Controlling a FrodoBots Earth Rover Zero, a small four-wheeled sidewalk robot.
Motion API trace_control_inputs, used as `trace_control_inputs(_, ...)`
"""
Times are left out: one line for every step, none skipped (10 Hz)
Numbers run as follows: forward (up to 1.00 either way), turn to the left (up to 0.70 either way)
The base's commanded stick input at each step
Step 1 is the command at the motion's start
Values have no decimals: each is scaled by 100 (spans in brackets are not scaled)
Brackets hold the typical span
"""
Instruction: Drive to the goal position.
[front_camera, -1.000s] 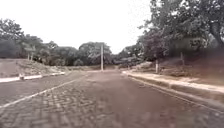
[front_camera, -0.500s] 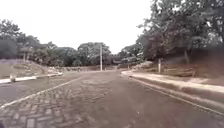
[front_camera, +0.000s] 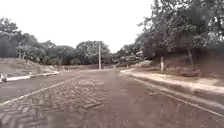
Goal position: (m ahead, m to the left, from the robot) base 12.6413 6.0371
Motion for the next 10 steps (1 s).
trace_control_inputs(100, 0)
trace_control_inputs(100, 0)
trace_control_inputs(100, 0)
trace_control_inputs(100, 0)
trace_control_inputs(100, 0)
trace_control_inputs(100, 0)
trace_control_inputs(100, 0)
trace_control_inputs(100, 22)
trace_control_inputs(100, 27)
trace_control_inputs(100, 27)
